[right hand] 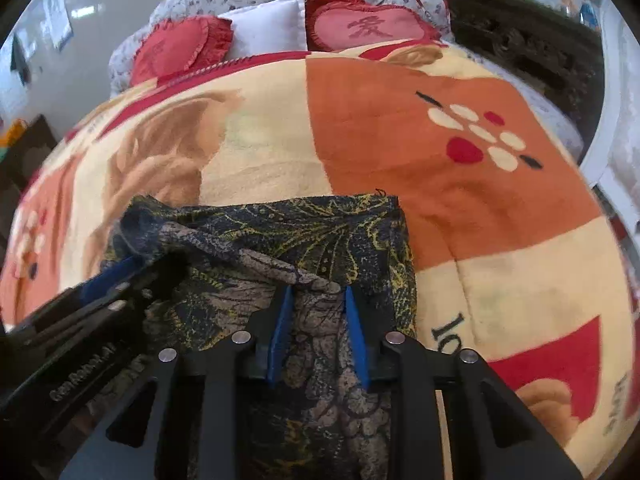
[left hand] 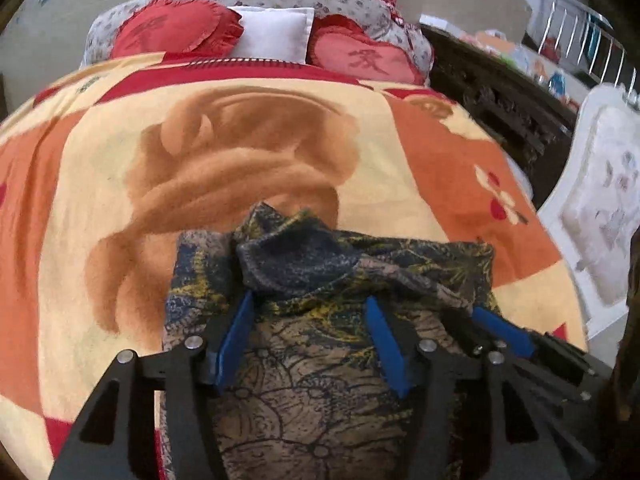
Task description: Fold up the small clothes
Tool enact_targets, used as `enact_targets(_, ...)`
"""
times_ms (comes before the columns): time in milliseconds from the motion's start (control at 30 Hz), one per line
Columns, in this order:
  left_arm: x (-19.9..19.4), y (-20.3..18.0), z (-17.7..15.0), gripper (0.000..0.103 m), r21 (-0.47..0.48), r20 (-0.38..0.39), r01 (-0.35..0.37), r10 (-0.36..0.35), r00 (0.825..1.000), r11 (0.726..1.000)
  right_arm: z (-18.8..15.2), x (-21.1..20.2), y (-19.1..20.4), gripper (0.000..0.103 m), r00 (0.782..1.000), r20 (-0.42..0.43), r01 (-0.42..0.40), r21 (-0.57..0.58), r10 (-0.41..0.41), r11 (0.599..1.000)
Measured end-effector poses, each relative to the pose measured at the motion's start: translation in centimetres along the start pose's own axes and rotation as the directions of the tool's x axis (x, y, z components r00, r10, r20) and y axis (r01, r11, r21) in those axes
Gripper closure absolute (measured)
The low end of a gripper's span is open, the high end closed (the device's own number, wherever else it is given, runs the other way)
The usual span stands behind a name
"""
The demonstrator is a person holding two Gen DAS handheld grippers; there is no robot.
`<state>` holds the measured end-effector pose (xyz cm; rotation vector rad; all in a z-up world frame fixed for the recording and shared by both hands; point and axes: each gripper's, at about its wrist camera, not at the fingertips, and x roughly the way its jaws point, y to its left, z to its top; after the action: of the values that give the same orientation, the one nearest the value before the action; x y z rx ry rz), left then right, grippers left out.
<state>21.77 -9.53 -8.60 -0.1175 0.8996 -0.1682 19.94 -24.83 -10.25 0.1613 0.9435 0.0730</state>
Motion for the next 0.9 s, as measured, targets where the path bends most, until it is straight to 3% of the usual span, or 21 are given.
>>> enact_targets(100, -0.1, 0.1, 0.0, 0.041, -0.005, -0.008, 0.009, -0.009, 1.0, 1.0, -0.1, 0.3, -0.9, 0.068, 0.998, -0.005, -0.054, 0.049, 0.055, 0.997)
enact_targets(267, -2.7, 1.0, 1.4, 0.039, -0.069, -0.07, 0.051, -0.055, 0.996, 0.996, 0.2, 0.2, -0.6, 0.068, 1.0, -0.001, -0.016, 0.013, 0.016, 1.0)
enact_targets(400, -8.2, 2.4, 0.4, 0.039, -0.071, 0.029, 0.051, -0.049, 0.998, 0.996, 0.0, 0.0, -0.4, 0.066, 1.0, -0.001, -0.001, 0.006, 0.001, 1.0)
enact_targets(567, -11.5, 4.1, -1.8, 0.039, -0.099, 0.036, 0.046, -0.043, 0.998, 0.994, 0.6, -0.2, -0.1, 0.065, 1.0, -0.02, 0.01, 0.006, -0.01, 1.0)
enact_targets(633, -12.7, 4.7, -3.2, 0.039, -0.122, 0.045, 0.051, -0.046, 0.998, 0.991, 1.3, -1.9, 0.5, 0.065, 0.999, -0.022, 0.032, 0.014, -0.032, 0.999)
enact_targets(767, -13.9, 5.2, -5.4, 0.039, -0.151, 0.044, 0.092, -0.086, 0.995, 0.984, 0.4, -7.0, 3.2, 0.065, 0.997, 0.076, 0.002, -0.053, 0.002, 0.999)
enact_targets(900, -14.6, 5.1, -6.9, 0.039, -0.111, 0.041, 0.109, -0.106, 0.994, 0.988, -3.4, -6.0, 4.5, 0.064, 0.999, -0.051, 0.01, -0.168, -0.019, 0.986)
